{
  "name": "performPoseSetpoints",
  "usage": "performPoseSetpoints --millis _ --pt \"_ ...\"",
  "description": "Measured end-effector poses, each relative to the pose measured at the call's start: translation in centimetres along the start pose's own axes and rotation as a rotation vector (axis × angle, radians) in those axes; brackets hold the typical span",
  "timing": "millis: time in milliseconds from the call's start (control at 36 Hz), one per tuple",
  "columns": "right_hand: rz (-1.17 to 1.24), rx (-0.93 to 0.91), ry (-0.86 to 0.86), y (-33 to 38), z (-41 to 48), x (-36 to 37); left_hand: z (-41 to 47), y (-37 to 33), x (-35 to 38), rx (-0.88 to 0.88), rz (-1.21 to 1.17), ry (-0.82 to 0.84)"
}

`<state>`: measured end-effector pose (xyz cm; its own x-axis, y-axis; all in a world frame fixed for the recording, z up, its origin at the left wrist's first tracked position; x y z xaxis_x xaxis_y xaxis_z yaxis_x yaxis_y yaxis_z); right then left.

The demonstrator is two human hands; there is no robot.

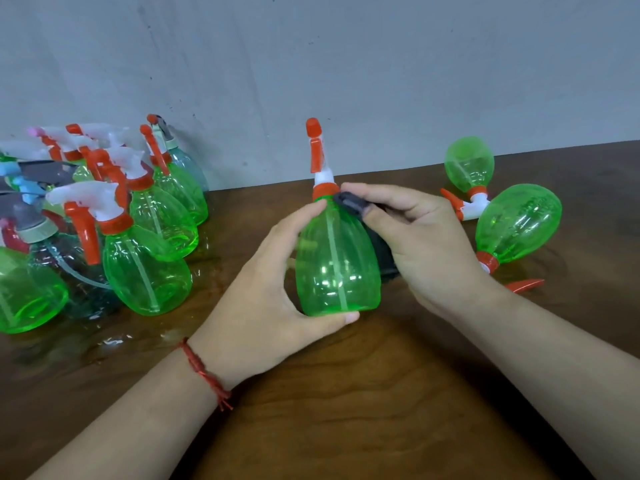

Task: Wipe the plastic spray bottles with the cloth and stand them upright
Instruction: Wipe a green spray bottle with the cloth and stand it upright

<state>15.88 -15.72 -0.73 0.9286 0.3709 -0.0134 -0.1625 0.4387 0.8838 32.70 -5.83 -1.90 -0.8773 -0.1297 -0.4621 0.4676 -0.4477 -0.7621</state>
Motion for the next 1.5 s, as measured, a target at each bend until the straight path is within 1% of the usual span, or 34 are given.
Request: performPoseSetpoints --millis 139,194,278,361,444,528,583,667,778,861,917,1000,1083,1167,1278,1361,1500 --pt "-0.091 -0.037 0.02 -0.5 -0.4 0.4 -0.1 0.5 0.4 -0.004 0.018 -0.038" --pt "-0.129 -0.058 0.038 -0.5 -0.4 0.5 -0.1 1.0 0.1 -0.023 -0.003 -0.092" --pt "-0.259 -0.1 0.065 -0.4 -0.7 0.7 0.1 1.4 -0.9 -0.086 -0.041 -0.225" --pt "-0.333 -0.126 0.111 -0.5 -1.1 1.2 0.1 1.9 -1.7 -0.148 -0.034 -0.329" --pt "-0.391 -0.165 0.136 -0.3 -1.3 1.5 0.1 1.9 -1.8 -0.18 -0.002 -0.371" --pt "-0.386 -0.153 0.137 -0.2 -1.2 1.3 0.1 1.7 -1.6 -0.192 -0.001 -0.391" --pt "-0.363 -0.146 0.125 -0.2 -1.1 1.2 0.0 1.5 -1.3 -0.184 -0.073 -0.365" --pt "-0.263 -0.106 0.07 -0.2 -0.9 0.9 0.0 0.8 -0.6 -0.146 -0.171 -0.262" --pt "-0.049 0.02 -0.01 -0.3 -0.2 0.2 -0.2 -0.1 0.4 -0.077 -0.3 -0.1" --pt "0.042 0.089 -0.024 -0.6 0.0 0.1 -0.3 0.2 0.7 -0.079 -0.37 -0.025" --pt "0.059 0.103 -0.03 -0.6 0.0 0.1 -0.3 0.4 0.5 -0.1 -0.351 -0.002" --pt "0.026 0.104 -0.025 -0.5 -0.1 0.0 -0.2 0.6 0.4 -0.089 -0.211 0.003" --pt "-0.012 0.097 -0.011 -0.6 -0.2 -0.1 -0.1 0.7 0.6 -0.081 -0.159 -0.034" --pt "-0.056 0.067 0.0 -0.6 -0.3 0.1 -0.1 0.6 0.5 -0.076 -0.184 -0.087" --pt "-0.124 -0.02 0.041 -0.3 -0.6 0.7 0.2 1.0 -0.7 -0.105 -0.274 -0.274" --pt "-0.216 -0.082 0.106 -0.1 -1.1 1.4 0.6 2.1 -1.7 -0.136 -0.282 -0.394" --pt "-0.261 -0.114 0.14 0.2 -1.5 1.7 0.6 3.1 -2.3 -0.163 -0.24 -0.431"
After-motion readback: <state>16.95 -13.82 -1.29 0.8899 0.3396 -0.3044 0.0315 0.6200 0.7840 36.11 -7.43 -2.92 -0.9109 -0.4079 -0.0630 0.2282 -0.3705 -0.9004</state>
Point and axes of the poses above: each hand's wrist, its own z-axis towards the middle knuckle, its own x-axis out of the palm, y = z × x, the point moved 4 cm from there along z, towards the middle knuckle, and after that the axes turned 10 degrees about -z, right-handed, at the moved point
